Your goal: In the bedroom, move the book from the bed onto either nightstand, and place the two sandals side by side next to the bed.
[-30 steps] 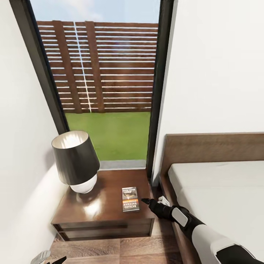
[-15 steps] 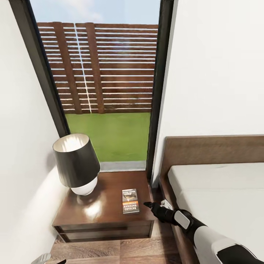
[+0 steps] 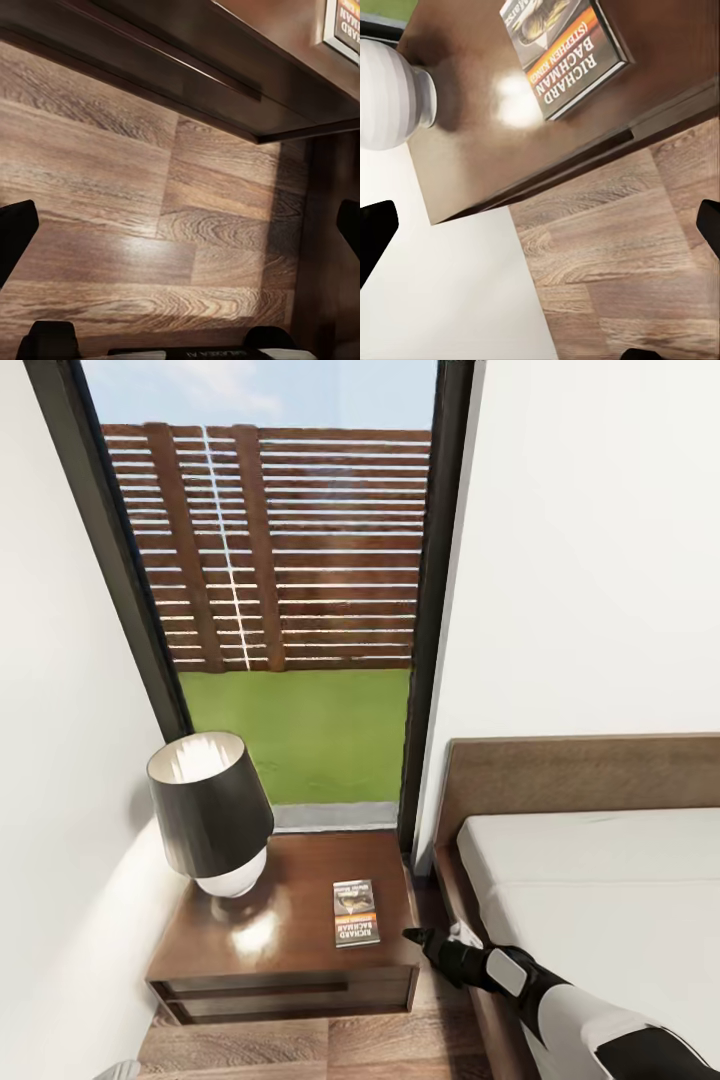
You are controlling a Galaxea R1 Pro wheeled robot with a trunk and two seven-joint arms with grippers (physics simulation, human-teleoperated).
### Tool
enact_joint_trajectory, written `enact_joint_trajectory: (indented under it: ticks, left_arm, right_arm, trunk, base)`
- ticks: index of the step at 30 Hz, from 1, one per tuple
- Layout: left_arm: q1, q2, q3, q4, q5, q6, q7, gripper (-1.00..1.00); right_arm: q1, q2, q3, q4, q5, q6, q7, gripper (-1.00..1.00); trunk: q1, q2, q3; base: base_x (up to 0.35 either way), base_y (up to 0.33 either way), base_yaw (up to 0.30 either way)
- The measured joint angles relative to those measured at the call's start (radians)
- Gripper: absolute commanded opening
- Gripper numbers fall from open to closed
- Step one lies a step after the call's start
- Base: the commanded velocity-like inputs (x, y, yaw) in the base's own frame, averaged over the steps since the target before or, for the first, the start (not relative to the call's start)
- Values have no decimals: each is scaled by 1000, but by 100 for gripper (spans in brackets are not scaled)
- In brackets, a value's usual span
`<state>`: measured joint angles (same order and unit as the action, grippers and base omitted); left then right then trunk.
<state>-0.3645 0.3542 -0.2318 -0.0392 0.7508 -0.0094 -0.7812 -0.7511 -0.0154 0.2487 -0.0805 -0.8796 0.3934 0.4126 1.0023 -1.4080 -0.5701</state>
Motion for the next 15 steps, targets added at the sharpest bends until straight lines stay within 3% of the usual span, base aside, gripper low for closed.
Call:
enact_joint_trajectory:
  ticks: [15]
  left_arm:
    - [0, -12, 0, 16, -35, -3, 18, 100]
  right_arm:
    - [0, -1, 5, 89, 7, -32, -1, 100]
  trunk:
    - [-58, 105, 47]
  base:
    - [0, 0, 0]
